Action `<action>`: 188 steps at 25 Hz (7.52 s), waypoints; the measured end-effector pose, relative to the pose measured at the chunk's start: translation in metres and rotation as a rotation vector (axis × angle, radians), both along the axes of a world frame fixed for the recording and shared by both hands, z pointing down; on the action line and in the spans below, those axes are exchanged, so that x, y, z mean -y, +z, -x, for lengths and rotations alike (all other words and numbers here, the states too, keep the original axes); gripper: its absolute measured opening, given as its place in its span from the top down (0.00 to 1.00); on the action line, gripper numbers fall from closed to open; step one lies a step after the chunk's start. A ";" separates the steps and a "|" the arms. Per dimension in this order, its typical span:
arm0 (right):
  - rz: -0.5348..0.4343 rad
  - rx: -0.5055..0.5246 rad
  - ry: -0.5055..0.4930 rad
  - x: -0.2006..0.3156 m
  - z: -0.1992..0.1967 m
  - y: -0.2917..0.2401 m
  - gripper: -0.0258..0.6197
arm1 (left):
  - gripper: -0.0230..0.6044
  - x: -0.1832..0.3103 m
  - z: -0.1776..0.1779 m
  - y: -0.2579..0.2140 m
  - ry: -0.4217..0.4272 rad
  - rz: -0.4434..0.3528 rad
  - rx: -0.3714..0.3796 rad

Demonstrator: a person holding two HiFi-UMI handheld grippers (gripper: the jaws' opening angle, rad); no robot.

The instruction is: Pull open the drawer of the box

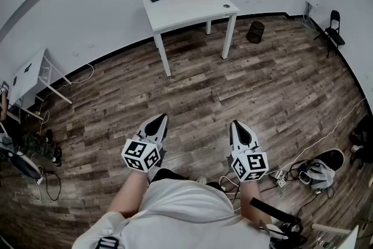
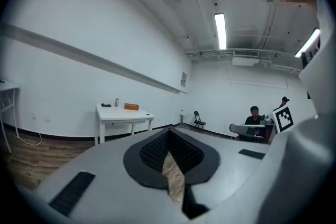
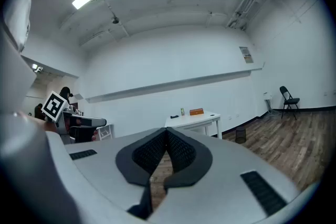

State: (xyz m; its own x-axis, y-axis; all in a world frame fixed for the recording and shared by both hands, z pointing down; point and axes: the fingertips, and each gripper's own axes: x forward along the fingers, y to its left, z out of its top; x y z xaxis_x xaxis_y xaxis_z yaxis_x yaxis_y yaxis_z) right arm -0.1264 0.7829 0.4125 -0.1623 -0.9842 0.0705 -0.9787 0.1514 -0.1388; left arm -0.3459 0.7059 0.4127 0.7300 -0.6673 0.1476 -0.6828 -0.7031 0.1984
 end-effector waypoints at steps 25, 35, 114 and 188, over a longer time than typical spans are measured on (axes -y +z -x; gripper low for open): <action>0.068 -0.036 0.081 0.134 -0.073 0.004 0.96 | 0.95 0.163 -0.086 -0.002 0.087 0.016 -0.068; 0.078 -0.072 0.059 0.291 -0.053 -0.001 0.96 | 0.95 0.311 -0.062 -0.005 0.083 -0.005 -0.054; 0.118 0.007 -0.041 0.988 -0.323 0.017 0.96 | 0.95 0.980 -0.320 0.011 -0.064 0.023 0.037; 0.456 0.023 -0.099 1.108 -0.447 0.155 0.96 | 0.83 1.278 -0.504 0.271 -0.253 0.494 0.261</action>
State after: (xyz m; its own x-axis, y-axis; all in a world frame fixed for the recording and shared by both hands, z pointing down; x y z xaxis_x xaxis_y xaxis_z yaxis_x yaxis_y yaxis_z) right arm 0.3207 -0.3256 0.5679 -0.2606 -0.8334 0.4874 -0.9584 0.1626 -0.2344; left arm 0.1581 -0.5726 0.6836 0.4563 -0.6223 0.6361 -0.8864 -0.3806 0.2635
